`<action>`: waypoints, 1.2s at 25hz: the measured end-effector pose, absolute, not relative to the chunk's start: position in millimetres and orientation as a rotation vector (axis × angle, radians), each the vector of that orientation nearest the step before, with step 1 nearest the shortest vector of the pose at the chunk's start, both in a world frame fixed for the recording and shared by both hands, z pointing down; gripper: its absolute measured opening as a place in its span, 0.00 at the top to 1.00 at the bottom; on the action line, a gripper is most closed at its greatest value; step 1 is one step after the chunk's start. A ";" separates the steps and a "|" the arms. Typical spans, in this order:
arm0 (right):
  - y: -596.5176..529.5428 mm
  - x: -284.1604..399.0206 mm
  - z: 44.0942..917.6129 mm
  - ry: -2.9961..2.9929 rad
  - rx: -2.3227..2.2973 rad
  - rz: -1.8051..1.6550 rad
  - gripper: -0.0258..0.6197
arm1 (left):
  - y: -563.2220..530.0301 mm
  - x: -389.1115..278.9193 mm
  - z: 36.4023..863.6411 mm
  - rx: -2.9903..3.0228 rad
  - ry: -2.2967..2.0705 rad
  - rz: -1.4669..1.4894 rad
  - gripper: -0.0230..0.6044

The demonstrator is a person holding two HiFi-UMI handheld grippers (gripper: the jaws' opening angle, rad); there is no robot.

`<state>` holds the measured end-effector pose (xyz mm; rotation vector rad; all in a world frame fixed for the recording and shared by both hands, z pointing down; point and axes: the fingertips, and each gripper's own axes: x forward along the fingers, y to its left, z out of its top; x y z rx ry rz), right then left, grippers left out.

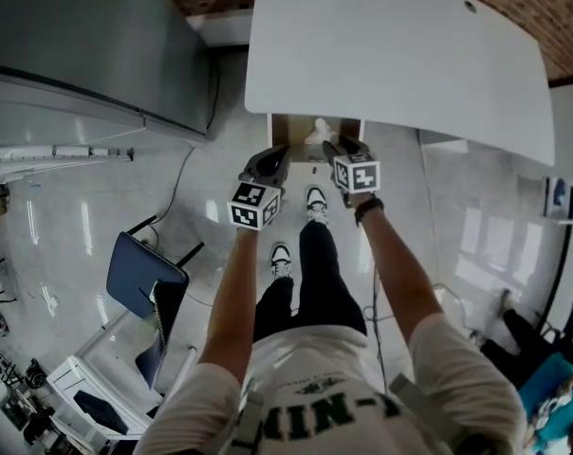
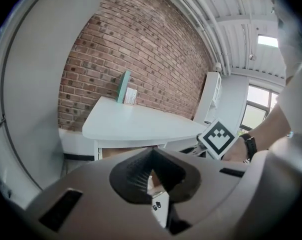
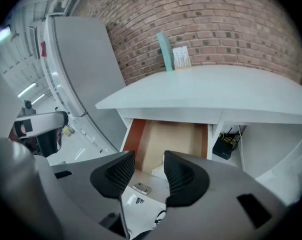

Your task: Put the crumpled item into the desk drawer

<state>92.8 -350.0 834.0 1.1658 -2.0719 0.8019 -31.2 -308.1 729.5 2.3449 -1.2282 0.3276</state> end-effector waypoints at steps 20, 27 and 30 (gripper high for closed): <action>-291.4 136.6 666.2 -2.171 1.479 0.747 0.71 | -258.9 -44.3 601.6 2.366 -1.352 0.306 0.97; -268.3 139.5 607.3 -2.218 1.552 0.640 0.72 | -248.1 -50.6 556.6 2.410 -1.394 0.274 0.97; -261.5 137.2 576.2 -2.269 1.582 0.601 0.76 | -243.5 -54.0 534.2 2.423 -1.429 0.260 0.97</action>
